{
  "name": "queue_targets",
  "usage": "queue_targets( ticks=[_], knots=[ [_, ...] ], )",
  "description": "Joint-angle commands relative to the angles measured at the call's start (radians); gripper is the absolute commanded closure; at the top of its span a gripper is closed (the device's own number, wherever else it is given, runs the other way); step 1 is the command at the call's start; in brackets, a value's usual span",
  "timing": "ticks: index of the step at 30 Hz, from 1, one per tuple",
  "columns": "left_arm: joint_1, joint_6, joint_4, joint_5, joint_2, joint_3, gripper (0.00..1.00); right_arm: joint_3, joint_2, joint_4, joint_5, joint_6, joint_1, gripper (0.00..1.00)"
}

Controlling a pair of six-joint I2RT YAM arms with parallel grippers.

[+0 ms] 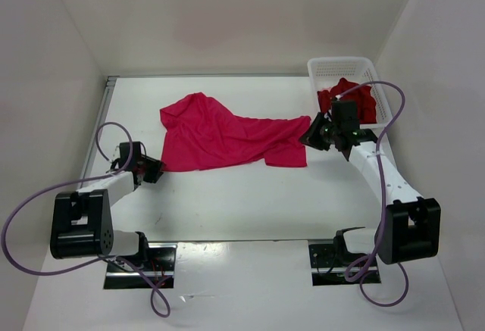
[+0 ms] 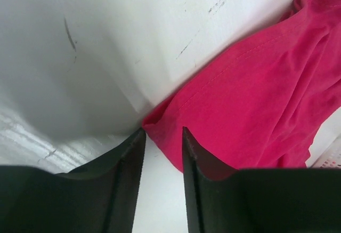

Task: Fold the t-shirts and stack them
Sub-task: Flatten out the tshirt

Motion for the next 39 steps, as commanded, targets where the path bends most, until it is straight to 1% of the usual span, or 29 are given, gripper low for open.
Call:
queue_targets(
  ticks=[1,3,4,6,9,11,12,14,16,20,22,25,26,30,34,37,39],
  knots=[
    [0.001,-0.013,0.016,-0.033,0.049,0.01,0.6,-0.021,-0.032,0.009,-0.003,-0.007,0.01,0.77],
    [0.001,-0.002,0.016,-0.033,0.061,0.021,0.63,-0.021,-0.032,0.009,-0.003,-0.007,0.01,0.77],
    [0.001,-0.002,0.025,-0.033,0.061,0.021,0.66,-0.021,-0.032,0.009,-0.003,-0.007,0.01,0.76],
    [0.001,-0.002,0.037,-0.043,0.061,0.021,0.67,-0.021,-0.032,0.009,-0.003,-0.007,0.01,0.76],
    [0.001,-0.002,0.059,-0.043,0.07,0.021,0.74,-0.021,-0.032,0.009,0.006,0.003,0.01,0.73],
    [0.001,0.008,0.059,-0.043,0.07,0.032,0.8,-0.036,-0.023,0.02,0.036,0.012,0.01,0.66],
    [0.001,0.027,0.045,-0.043,0.057,0.052,0.85,-0.045,-0.023,0.02,0.084,0.03,0.01,0.62],
    [0.001,0.06,0.007,-0.052,0.027,0.085,0.88,-0.068,-0.012,0.02,0.147,0.051,0.01,0.53],
    [0.001,0.108,-0.032,-0.061,-0.008,0.121,0.92,-0.081,0.026,-0.006,0.194,0.064,0.001,0.53],
    [0.001,0.175,-0.064,-0.063,-0.029,0.194,0.97,-0.102,0.092,-0.006,0.217,0.094,0.0,0.53],
    [0.001,0.185,-0.073,-0.054,-0.029,0.215,1.0,-0.119,0.115,0.025,0.217,0.124,0.0,0.53],
    [0.001,0.206,-0.073,-0.04,-0.02,0.215,1.0,-0.176,0.145,0.08,0.227,0.18,0.0,0.53],
    [0.001,0.218,-0.073,-0.029,-0.02,0.215,1.0,-0.205,0.16,0.094,0.239,0.215,0.0,0.54],
    [0.001,0.28,-0.073,-0.029,-0.048,0.215,1.0,-0.257,0.197,0.163,0.259,0.263,-0.021,0.59],
    [0.001,0.306,-0.086,-0.006,-0.057,0.224,1.0,-0.236,0.217,0.195,0.273,0.263,-0.03,0.59],
    [0.001,0.306,-0.086,0.012,-0.057,0.224,1.0,-0.205,0.249,0.18,0.273,0.263,-0.03,0.59],
    [0.001,0.306,-0.066,0.022,-0.048,0.213,1.0,-0.205,0.261,0.169,0.273,0.263,-0.03,0.61]
  ],
)
